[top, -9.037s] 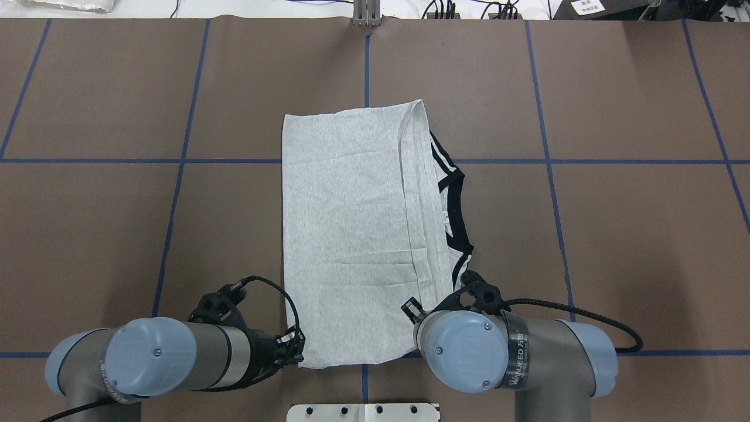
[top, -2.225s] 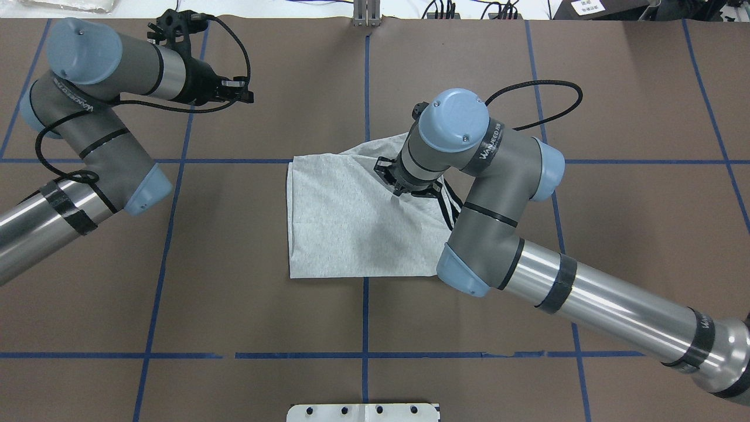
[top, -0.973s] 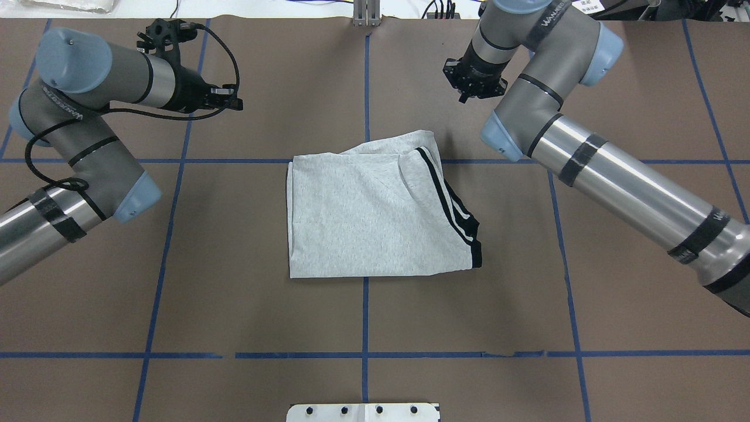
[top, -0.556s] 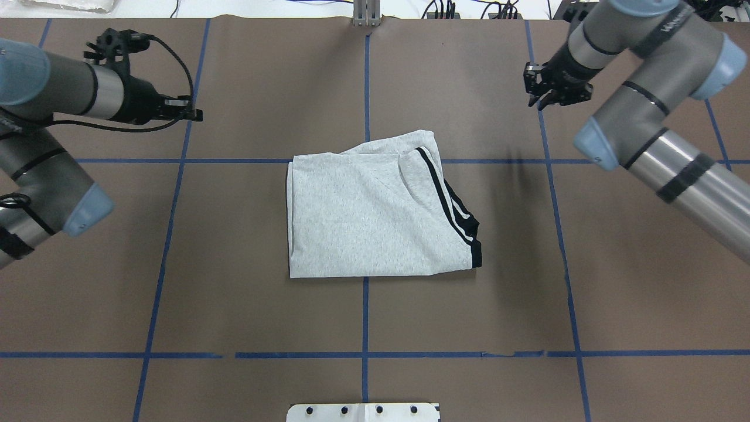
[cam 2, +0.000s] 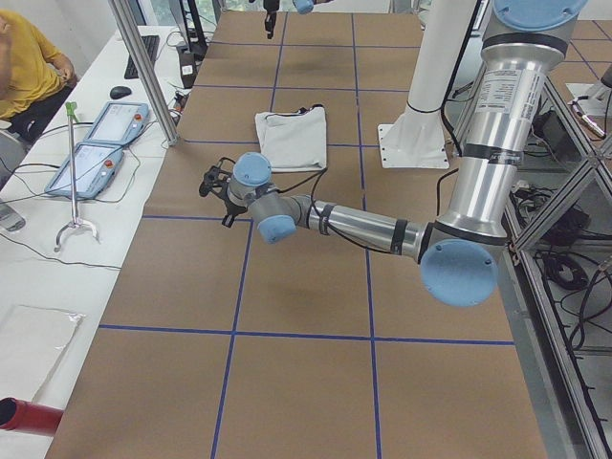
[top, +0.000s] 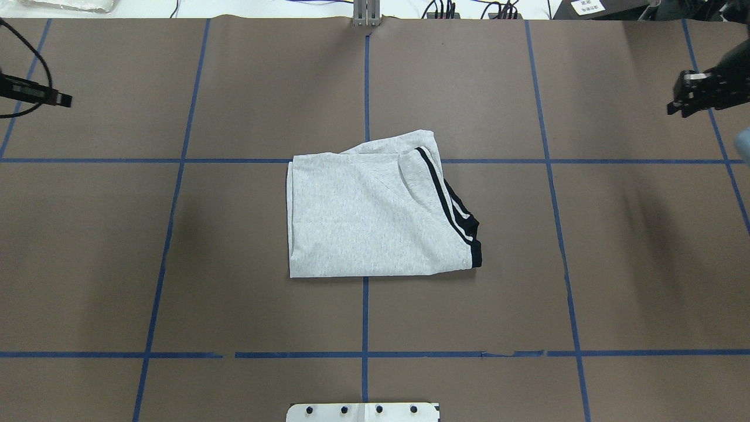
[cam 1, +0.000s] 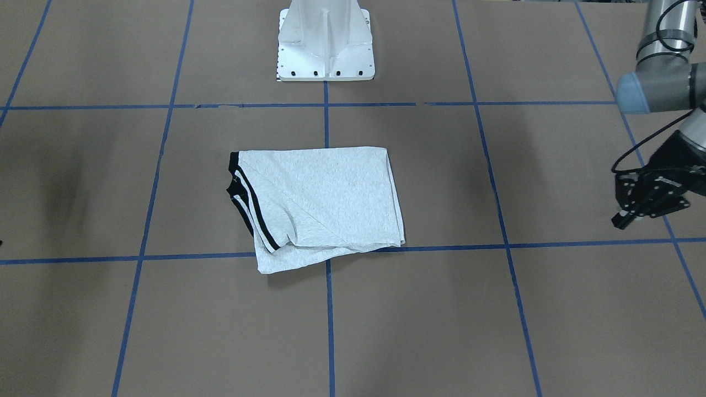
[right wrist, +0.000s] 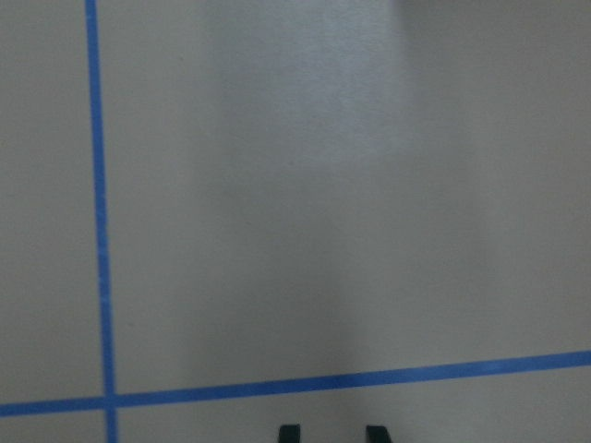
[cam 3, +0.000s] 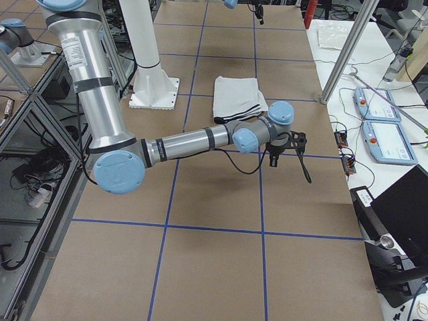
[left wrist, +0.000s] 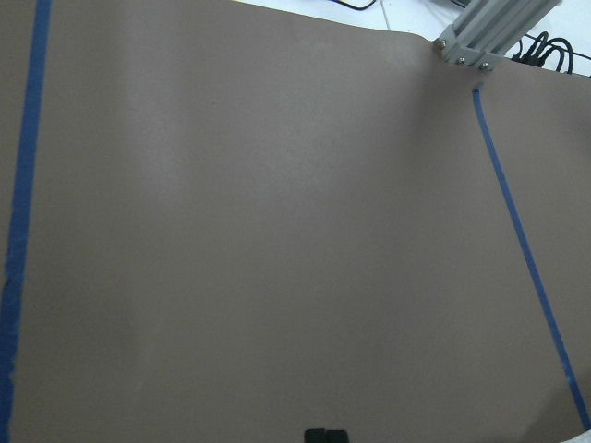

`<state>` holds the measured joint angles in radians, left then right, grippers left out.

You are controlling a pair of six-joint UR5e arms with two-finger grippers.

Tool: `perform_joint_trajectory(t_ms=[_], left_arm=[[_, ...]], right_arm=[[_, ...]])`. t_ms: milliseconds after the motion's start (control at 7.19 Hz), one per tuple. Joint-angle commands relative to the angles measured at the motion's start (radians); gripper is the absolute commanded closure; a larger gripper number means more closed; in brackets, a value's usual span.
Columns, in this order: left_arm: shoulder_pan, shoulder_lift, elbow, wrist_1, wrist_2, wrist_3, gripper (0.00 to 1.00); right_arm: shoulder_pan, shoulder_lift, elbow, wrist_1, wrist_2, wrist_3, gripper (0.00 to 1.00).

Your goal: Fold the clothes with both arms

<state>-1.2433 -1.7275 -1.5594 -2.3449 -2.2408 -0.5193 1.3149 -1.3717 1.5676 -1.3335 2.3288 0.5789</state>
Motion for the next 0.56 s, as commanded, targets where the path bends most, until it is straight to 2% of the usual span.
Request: perform_joint_trajectory(t_ms=[0,139,278,417], left_arm=[[-0.146,0.028,-0.028,0.274,-0.011,0.425,0.43],[-0.224,0.032,-0.039,0.402,-0.013,0.540,0.19],[-0.261,0.025,-0.057,0.514,-0.013,0.570,0.00],[-0.263,0.034,-0.103,0.591,-0.016,0.565,0.00]], right_arm=[[0.162,-0.125,0.075,-0.192,0.007,-0.406,0.01],[0.190,-0.154,0.131,-0.279,0.003,-0.472,0.00],[0.194,-0.164,0.158,-0.332,-0.002,-0.484,0.00],[0.193,-0.164,0.158,-0.337,-0.009,-0.482,0.00]])
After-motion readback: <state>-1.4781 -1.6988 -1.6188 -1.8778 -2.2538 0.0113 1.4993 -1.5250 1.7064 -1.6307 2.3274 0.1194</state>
